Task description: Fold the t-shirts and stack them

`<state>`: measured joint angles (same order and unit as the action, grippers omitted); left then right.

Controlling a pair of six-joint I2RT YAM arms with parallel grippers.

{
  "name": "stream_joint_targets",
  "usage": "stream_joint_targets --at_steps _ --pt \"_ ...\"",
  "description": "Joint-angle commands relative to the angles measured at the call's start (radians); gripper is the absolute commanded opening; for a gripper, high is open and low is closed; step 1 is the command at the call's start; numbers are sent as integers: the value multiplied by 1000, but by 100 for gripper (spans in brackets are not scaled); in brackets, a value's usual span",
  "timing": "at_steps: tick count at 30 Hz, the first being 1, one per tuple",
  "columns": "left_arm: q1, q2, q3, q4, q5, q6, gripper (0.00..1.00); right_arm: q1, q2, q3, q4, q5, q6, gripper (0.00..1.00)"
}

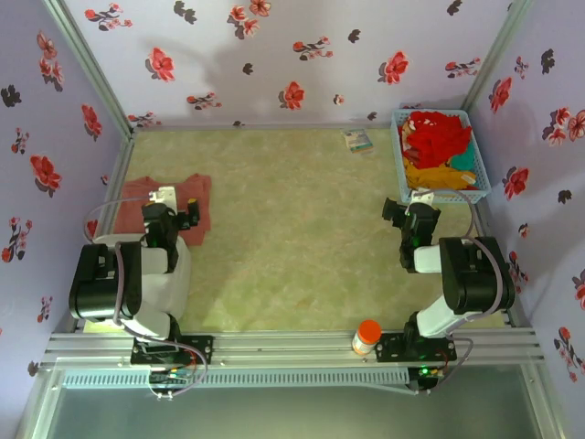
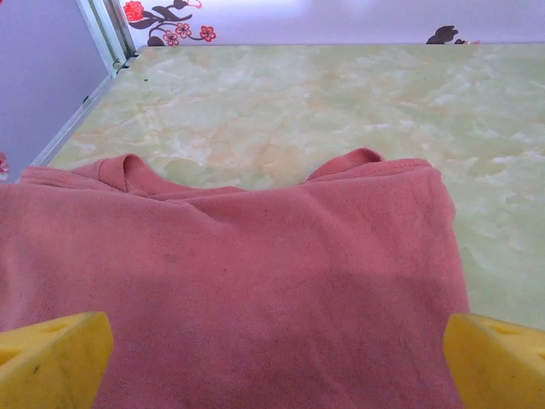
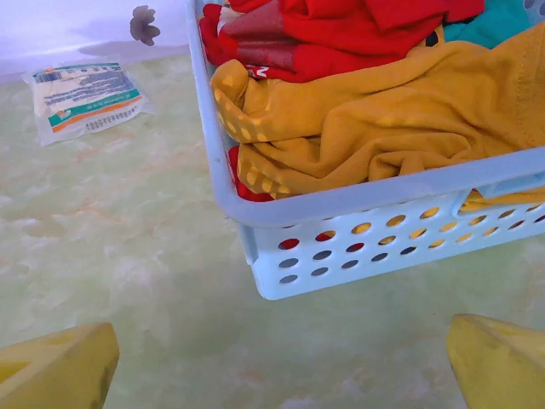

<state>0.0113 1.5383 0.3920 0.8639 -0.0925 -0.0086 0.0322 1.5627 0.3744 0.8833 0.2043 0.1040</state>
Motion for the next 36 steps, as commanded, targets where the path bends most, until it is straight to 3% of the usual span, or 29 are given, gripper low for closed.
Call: stream_joint_targets --at_steps 1,36 --pt "-4 6 8 9 7 -5 100 -8 -3 18 -3 -11 -18 99" --pt "-22 -4 6 9 -22 10 100 -8 -25 32 -49 -7 -17 99"
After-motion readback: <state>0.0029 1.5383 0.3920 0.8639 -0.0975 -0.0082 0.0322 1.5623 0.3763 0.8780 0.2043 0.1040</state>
